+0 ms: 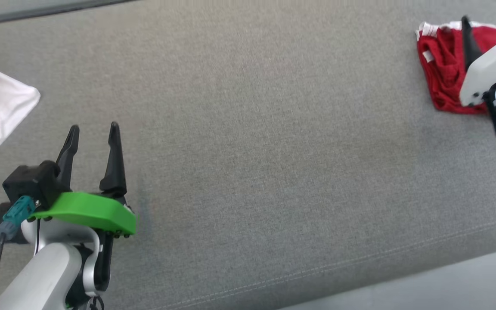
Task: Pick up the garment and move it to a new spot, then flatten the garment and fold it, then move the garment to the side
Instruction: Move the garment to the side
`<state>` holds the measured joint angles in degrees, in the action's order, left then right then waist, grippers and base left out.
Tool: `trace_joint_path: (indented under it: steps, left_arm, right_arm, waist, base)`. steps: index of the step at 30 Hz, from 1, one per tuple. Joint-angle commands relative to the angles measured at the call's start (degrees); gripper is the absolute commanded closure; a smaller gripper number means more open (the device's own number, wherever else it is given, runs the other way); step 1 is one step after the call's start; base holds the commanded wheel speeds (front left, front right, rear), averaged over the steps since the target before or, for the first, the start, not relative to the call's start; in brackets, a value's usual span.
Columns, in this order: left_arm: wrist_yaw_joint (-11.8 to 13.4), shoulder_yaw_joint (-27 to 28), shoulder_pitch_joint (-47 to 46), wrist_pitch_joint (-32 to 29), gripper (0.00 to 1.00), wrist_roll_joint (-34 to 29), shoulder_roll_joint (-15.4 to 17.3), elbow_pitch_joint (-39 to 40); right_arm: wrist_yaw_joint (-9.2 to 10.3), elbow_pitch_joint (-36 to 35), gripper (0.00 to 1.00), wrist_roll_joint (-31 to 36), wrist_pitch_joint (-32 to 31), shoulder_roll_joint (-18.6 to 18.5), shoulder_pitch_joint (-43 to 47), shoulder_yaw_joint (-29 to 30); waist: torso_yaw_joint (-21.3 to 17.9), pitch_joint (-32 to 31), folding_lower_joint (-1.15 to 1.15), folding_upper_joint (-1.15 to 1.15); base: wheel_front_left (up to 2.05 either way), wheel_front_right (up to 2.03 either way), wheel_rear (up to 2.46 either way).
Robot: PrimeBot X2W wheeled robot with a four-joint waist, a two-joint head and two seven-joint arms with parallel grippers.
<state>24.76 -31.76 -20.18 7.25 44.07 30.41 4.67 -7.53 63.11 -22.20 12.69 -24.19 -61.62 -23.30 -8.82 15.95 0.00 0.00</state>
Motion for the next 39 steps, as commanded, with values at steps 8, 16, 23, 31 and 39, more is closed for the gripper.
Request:
trace_joint_path:
  steps: [8, 16, 23, 31, 39]
  left_arm:
    - [-2.67, 1.80, 7.38, 2.81, 0.00, 3.69, 2.24, -5.20]
    - [-4.46, 2.16, 12.03, 4.98, 0.00, 4.51, 3.34, -7.86]
    - [-2.92, 4.71, 17.01, 6.78, 0.00, 5.15, 3.13, -6.63]
    - [-1.94, 6.74, 21.33, 7.61, 0.00, 4.34, 1.92, -4.08]
    - [-2.72, 6.80, 22.65, 7.85, 0.00, 3.37, 0.81, -3.96]
  right_arm:
    - [0.09, -4.56, 0.00, -3.74, 0.78, 4.35, 10.45, 1.31]
    - [0.09, -11.07, 0.00, -2.95, 1.50, 6.85, 19.08, 3.64]
    - [0.09, -19.89, 0.00, -0.46, 0.77, 10.18, 28.58, 8.64]
    - [0.09, -34.94, 0.00, 6.64, -3.85, 15.52, 40.81, 17.80]
    - [0.08, -50.92, 0.00, 10.63, -11.32, 20.79, 51.91, 21.45]
  waist:
    - [4.49, -11.10, 0.00, 0.00]
    - [6.35, -14.62, 0.00, 0.00]
    - [8.02, -16.82, 0.00, 0.00]
    - [9.78, -17.49, 0.00, 0.00]
    - [11.27, -17.61, 0.00, 0.00]
  base:
    - [0.00, 0.00, 0.00]
    - [0.00, 0.00, 0.00]
    - [0.00, 0.00, 0.00]
    - [0.00, 0.00, 0.00]
    - [0.00, 0.00, 0.00]
